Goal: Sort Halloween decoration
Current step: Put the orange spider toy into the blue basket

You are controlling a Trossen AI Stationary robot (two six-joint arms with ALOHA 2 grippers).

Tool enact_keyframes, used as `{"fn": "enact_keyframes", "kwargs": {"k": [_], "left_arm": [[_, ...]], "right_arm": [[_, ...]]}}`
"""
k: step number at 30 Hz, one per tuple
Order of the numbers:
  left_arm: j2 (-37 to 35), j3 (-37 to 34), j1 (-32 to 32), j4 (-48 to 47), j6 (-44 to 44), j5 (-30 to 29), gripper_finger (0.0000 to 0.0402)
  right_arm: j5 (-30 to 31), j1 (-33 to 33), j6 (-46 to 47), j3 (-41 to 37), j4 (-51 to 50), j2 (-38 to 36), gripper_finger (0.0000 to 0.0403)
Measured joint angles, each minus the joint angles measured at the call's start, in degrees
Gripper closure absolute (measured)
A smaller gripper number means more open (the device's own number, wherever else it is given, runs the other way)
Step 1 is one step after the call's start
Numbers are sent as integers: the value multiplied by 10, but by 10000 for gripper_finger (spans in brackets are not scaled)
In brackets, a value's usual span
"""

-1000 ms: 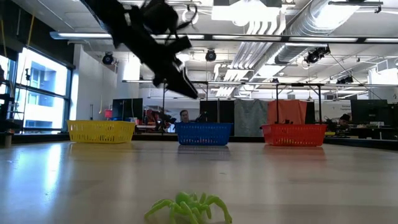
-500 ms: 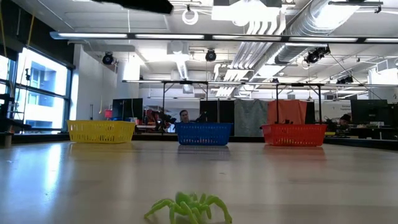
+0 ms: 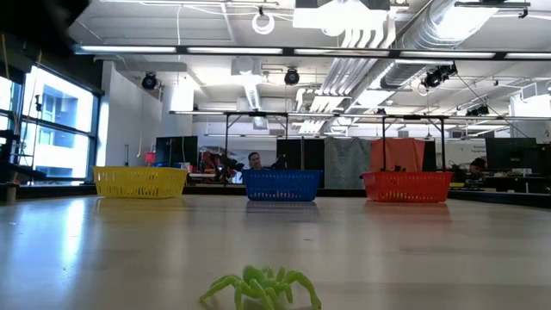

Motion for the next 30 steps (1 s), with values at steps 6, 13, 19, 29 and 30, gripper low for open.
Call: {"fn": "enact_keyframes", "kwargs": {"k": [6, 13, 19, 29, 30], "left_arm": [[5, 0, -36, -155, -253, 25, 216], [5, 0, -44, -224, -431, 152, 216], [9, 0, -44, -293, -505, 219, 216], [59, -1, -23, -347, -619, 251, 213], [63, -1, -19, -347, -629, 260, 211]], "right_arm": [[0, 0, 0, 0, 0, 0, 243], [0, 0, 0, 0, 0, 0, 243], [0, 0, 0, 0, 0, 0, 243], [0, 0, 0, 0, 0, 0, 243], [0, 0, 0, 0, 0, 0, 243]]}}
